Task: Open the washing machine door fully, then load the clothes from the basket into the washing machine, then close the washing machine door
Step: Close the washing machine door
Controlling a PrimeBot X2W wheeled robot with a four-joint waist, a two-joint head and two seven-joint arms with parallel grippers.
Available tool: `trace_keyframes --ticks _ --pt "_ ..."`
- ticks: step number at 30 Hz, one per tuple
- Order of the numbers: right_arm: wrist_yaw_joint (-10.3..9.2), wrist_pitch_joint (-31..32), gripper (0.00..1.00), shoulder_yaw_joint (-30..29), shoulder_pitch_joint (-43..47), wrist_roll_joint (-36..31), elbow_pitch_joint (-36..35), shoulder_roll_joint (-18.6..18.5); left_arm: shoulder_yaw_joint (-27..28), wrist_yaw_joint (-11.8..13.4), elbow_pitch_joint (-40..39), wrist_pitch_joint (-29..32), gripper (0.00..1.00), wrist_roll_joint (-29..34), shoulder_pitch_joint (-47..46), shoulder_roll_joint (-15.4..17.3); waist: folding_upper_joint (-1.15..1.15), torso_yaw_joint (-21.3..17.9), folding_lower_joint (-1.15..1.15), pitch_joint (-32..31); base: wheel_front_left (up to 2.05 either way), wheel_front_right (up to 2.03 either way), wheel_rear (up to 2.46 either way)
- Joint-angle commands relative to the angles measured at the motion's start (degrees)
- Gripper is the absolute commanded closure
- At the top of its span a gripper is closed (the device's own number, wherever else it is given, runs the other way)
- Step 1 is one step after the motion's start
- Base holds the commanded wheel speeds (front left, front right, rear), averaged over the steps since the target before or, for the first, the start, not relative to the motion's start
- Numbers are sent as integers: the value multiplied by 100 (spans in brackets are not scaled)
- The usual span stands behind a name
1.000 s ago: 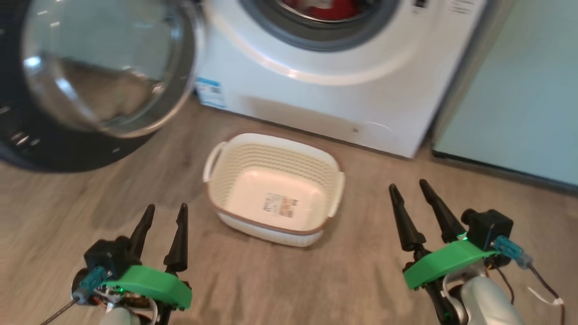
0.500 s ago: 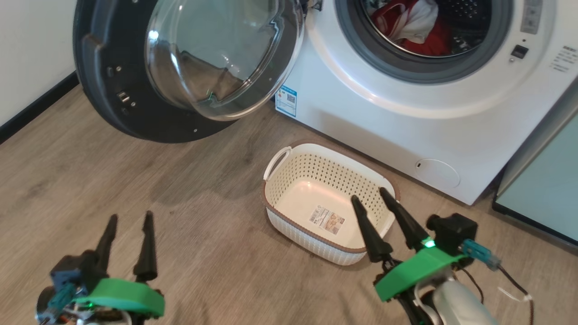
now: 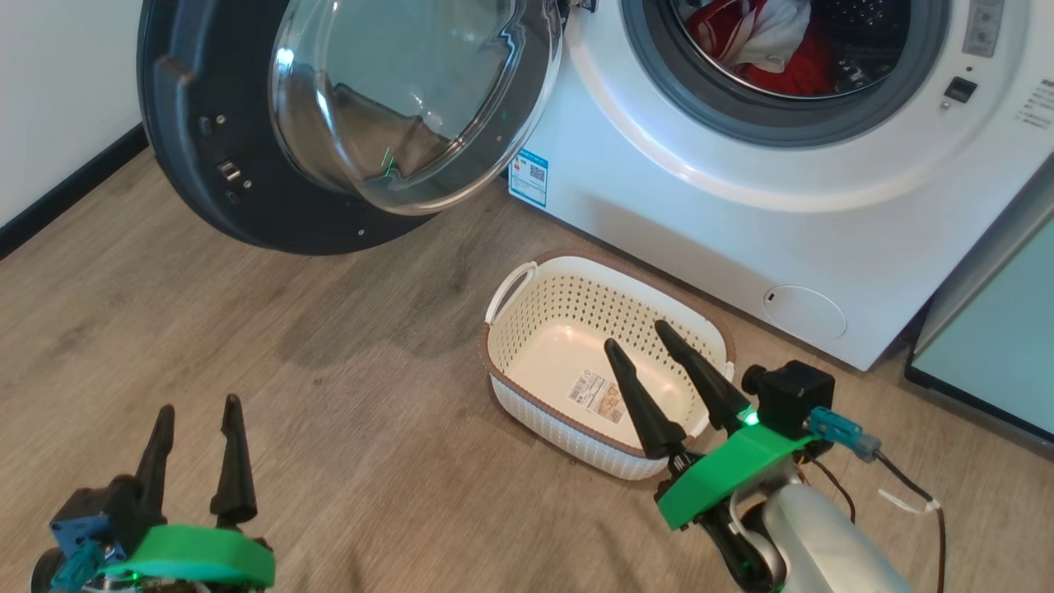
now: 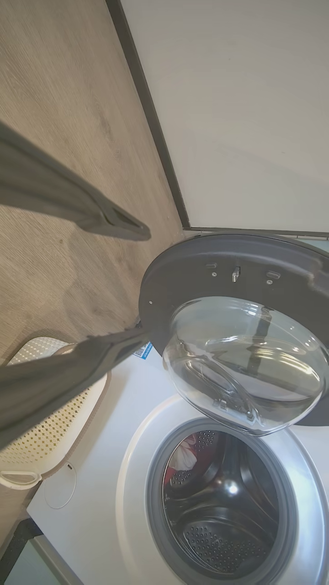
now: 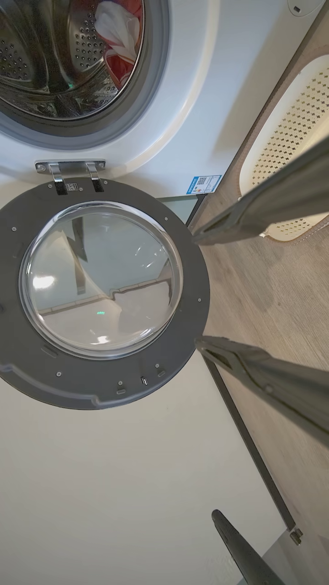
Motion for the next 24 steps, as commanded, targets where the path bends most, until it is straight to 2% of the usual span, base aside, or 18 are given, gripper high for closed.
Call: trace_keyframes --ticks 1,24 --pt "0 -37 0 108 -234 32 -144 8 179 44 -233 -55 0 -34 -177 26 0 -5 0 -6 0 0 0" --pt "0 -37 0 -104 -38 -24 -200 8 63 51 -165 -55 0 -29 -264 26 0 -48 0 -57 0 0 0"
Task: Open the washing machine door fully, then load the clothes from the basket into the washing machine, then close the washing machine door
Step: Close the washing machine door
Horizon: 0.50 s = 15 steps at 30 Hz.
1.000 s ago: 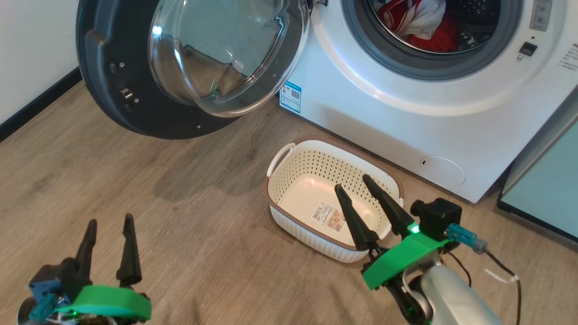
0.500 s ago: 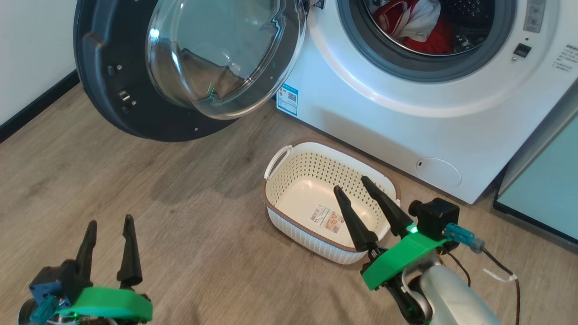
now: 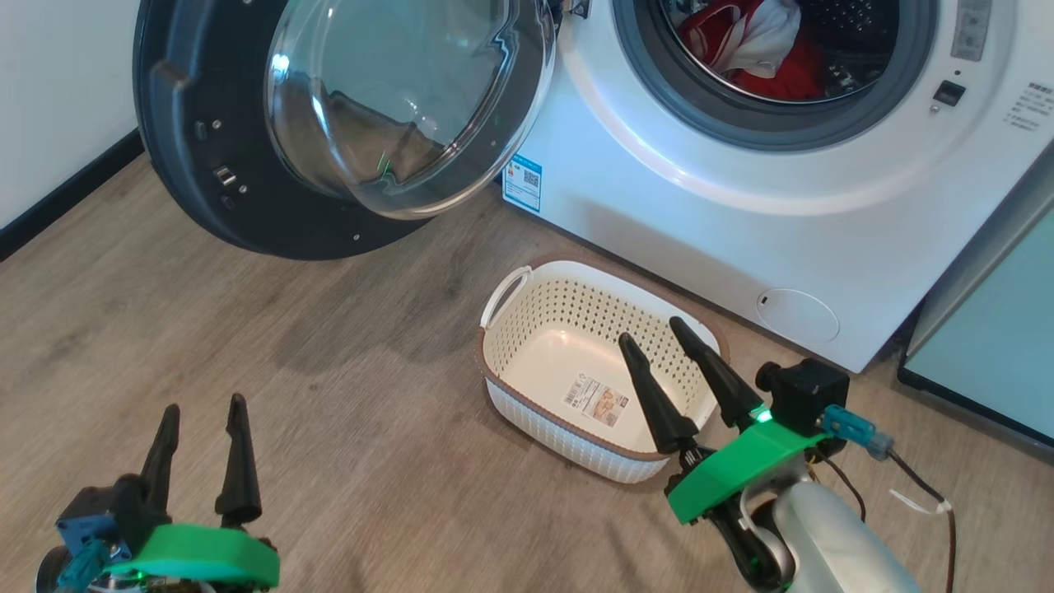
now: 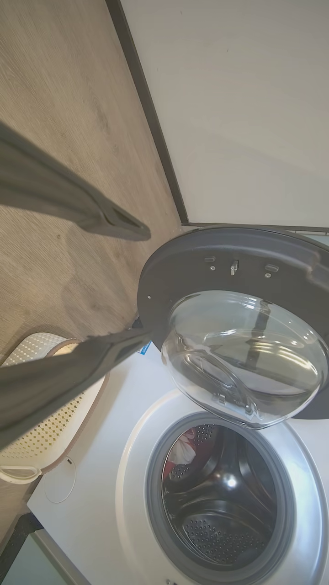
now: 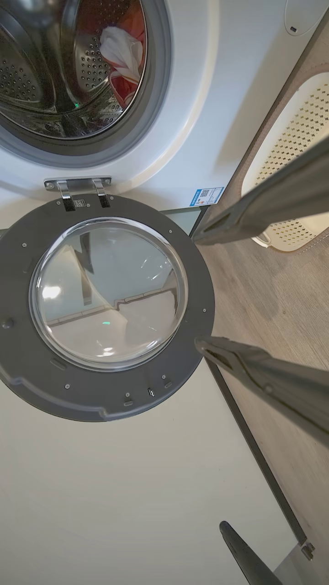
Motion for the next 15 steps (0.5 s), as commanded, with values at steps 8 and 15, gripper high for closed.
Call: trace_keyframes --ticks 8,15 --pt "0 -37 0 67 -42 -62 -206 10 114 47 -248 -55 0 -100 -271 26 0 19 0 34 0 0 0" --pt "0 -37 0 -22 -55 -274 -270 10 214 44 -569 -55 100 -215 -374 26 0 46 0 302 0 0 0"
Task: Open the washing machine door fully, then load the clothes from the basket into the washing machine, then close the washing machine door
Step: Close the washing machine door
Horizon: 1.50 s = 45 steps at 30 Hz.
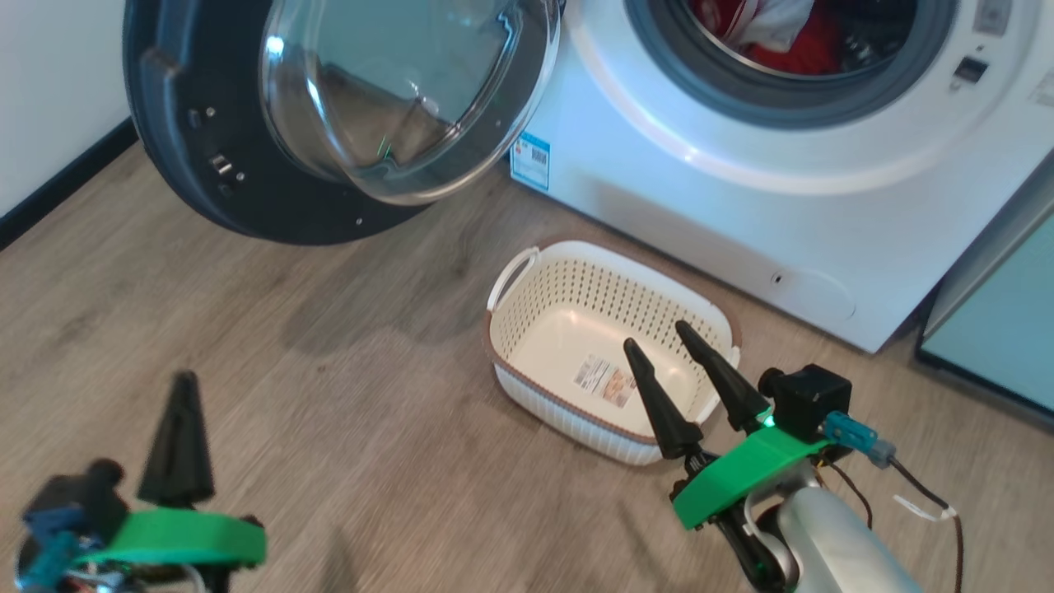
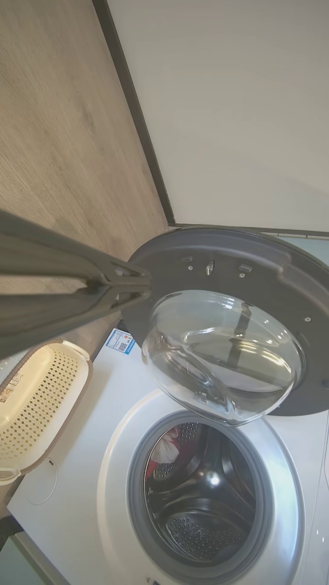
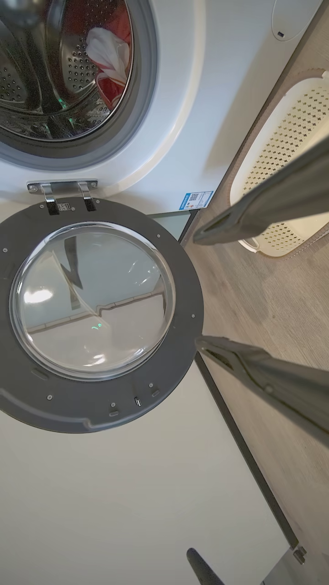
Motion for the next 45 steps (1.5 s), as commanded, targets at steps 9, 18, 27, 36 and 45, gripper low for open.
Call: trace_keyframes --ticks 9,18,27,36,45 --pt "0 -37 0 -132 -249 -387 -260 -104 1257 -106 -861 -55 100 180 -1084 30 0 48 0 704 0 0 0" --pt "0 -37 0 -96 -465 -779 -487 -275 2397 -398 -483 -55 100 480 -2588 1167 0 -238 0 1506 0 0 0" --pt "0 -37 0 24 -879 -927 -537 -360 2760 -419 1592 -55 100 -784 -4116 2578 0 -801 0 2151 0 0 0" --pt "0 -37 0 65 -994 -930 -573 -264 3344 -373 5254 471 100 -2282 -5659 3530 0 -1306 0 2261 0 0 0" --pt "0 -37 0 117 -969 -890 -599 -184 4472 -258 6816 1821 100 -3694 -6454 3789 0 -1494 0 2150 0 0 0"
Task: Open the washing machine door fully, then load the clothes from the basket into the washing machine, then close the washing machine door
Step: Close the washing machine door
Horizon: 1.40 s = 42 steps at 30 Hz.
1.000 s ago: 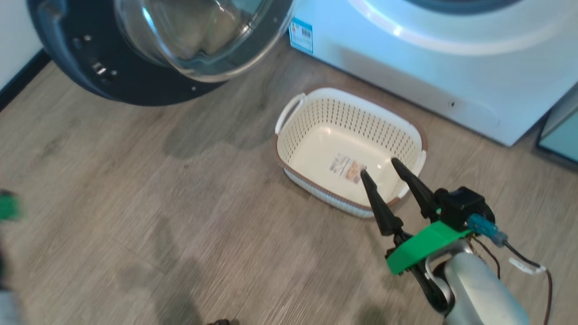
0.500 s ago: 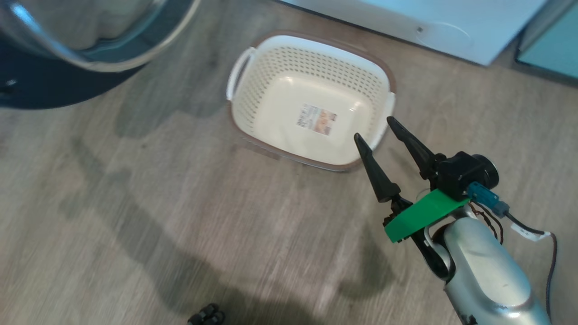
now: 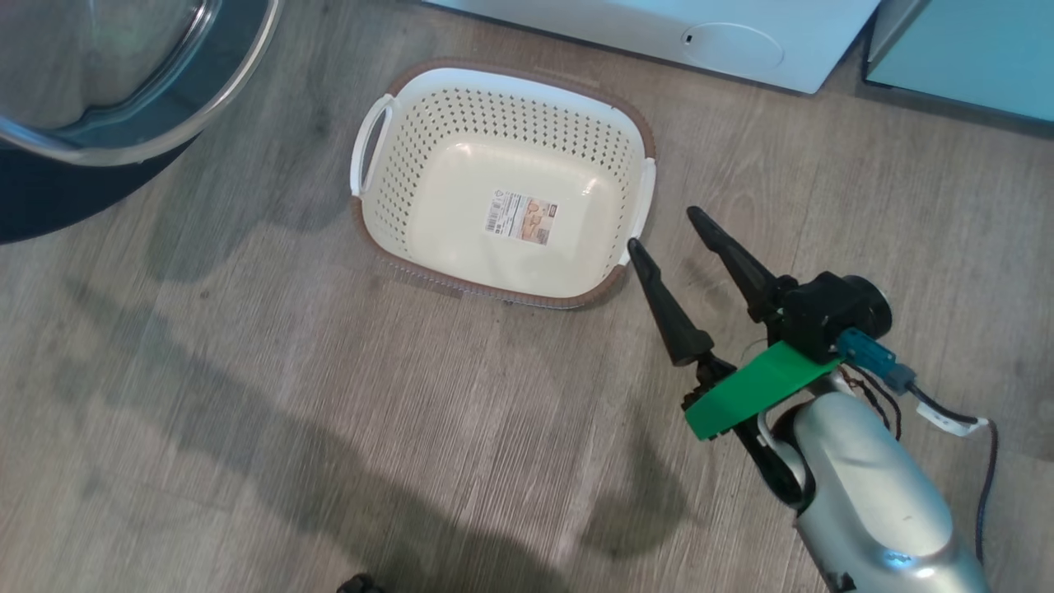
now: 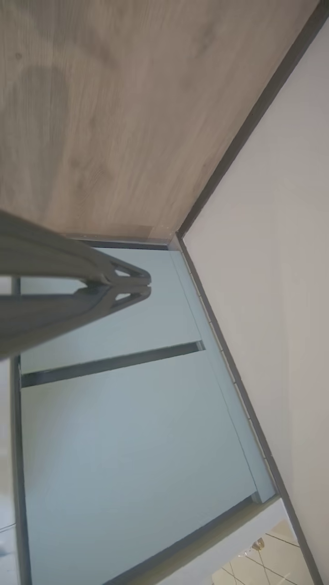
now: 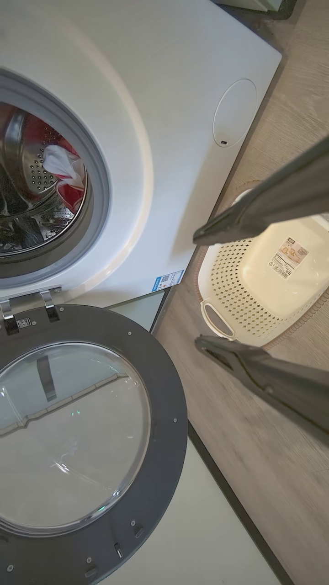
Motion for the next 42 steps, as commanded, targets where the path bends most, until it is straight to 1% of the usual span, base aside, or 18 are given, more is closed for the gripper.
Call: trace_keyframes --ticks 1,5,10,18,24,28,29,34,42 --pt "0 -37 0 147 -19 14 -199 111 18 -58 -111 232 100 -87 -59 440 0 -18 0 -21 0 0 0" --pt "0 -37 0 152 5 10 -207 126 112 -106 4 850 100 -328 -205 384 0 -38 0 -48 0 0 0" --pt "0 -37 0 148 -4 2 -211 140 4 -156 54 1491 100 -393 -285 272 0 -43 0 -39 0 0 0" --pt "0 -37 0 133 -59 34 -208 161 -102 -195 41 2048 100 -493 -326 178 0 -78 0 -66 0 0 0" --pt "0 -37 0 115 -48 85 -178 194 -222 -203 -187 2341 100 -562 -157 53 0 -124 0 -229 0 0 0" --pt "0 -37 0 120 -36 143 -146 224 -312 -204 -495 2667 100 -708 3 -171 0 -159 0 -377 0 0 0" --pt "0 -37 0 120 -36 143 -146 224 -312 -204 -495 2667 100 -708 3 -171 0 -159 0 -377 0 0 0" --pt "0 -37 0 95 34 217 -105 257 -440 -204 -944 3184 100 -950 282 -455 0 -202 0 -590 0 0 0" --pt "0 -37 0 51 215 323 -80 289 -718 -205 -1671 3874 100 -1263 826 -1001 0 -313 0 -970 0 0 0"
